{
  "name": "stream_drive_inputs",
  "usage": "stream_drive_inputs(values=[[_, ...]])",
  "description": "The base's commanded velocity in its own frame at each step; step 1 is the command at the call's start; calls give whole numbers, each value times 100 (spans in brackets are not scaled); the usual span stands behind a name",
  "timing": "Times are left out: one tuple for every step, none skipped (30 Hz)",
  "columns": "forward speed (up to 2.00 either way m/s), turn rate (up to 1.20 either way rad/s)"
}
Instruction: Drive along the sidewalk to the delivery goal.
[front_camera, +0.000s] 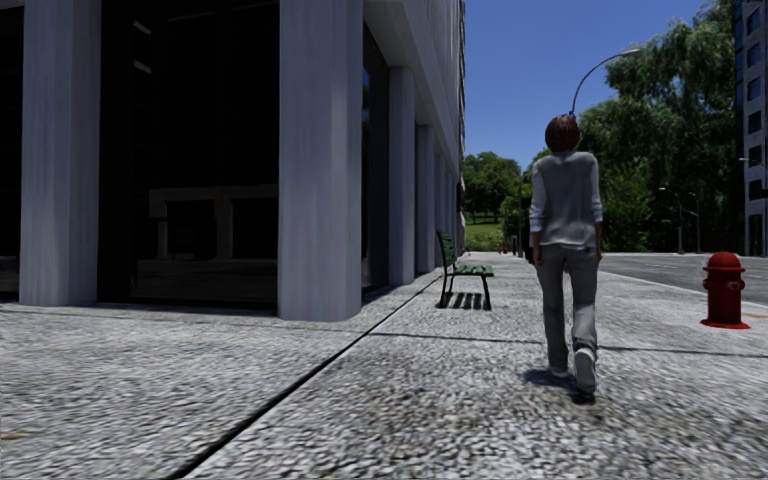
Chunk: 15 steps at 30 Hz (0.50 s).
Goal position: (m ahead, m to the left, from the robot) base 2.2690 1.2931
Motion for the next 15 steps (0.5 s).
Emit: stream_drive_inputs(values=[[157,45],[157,45],[157,45],[157,45],[157,45],[157,45],[157,45],[157,45],[156,46],[156,46],[155,46],[155,46],[154,46],[151,51],[140,54]])
